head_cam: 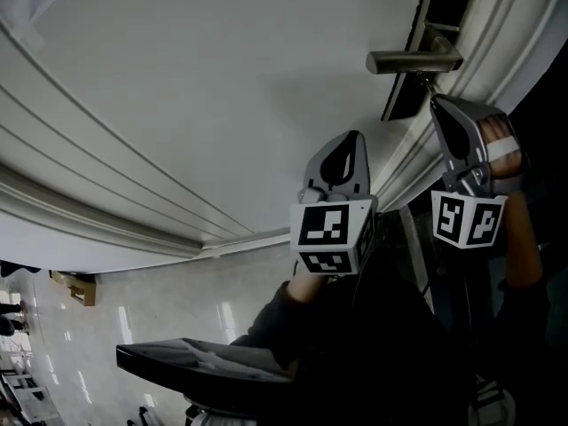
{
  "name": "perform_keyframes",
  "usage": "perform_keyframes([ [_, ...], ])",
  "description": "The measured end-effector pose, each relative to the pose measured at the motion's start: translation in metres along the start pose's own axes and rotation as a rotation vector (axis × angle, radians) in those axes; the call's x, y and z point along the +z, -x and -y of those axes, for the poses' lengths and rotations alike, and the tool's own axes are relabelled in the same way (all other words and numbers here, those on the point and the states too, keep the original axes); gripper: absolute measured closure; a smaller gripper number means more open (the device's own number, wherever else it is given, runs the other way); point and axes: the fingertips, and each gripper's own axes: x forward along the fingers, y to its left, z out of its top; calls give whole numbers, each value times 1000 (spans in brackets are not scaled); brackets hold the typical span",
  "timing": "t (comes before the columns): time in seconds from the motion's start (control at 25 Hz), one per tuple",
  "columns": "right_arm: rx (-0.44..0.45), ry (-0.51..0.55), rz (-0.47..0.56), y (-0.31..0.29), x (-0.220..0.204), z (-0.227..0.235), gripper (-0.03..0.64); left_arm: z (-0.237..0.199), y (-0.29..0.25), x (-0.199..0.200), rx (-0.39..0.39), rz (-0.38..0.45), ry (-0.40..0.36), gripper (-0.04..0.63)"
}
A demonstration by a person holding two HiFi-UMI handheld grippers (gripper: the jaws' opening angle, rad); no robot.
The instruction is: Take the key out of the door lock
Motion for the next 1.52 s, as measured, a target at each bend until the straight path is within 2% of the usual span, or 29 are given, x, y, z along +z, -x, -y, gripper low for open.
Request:
perform_keyframes([
  [0.2,-7,1,-8,4,0,2,604,-3,0,-2,-3,9,-21,595],
  [0.56,-33,-54,-17,23,5,6,604,-4,-2,2,-8,-6,-1,595],
  [0.76,-41,-142,10,33,14,3,604,3,2,2,-35,-12,-1,595],
  [1.16,-94,-363,43,46,22,9,604,23,4,1,-72,-16,-92,595],
  [1.52,-113,-653,28,53,16,-3,604,34,2,-4,-92,-45,-129,597],
])
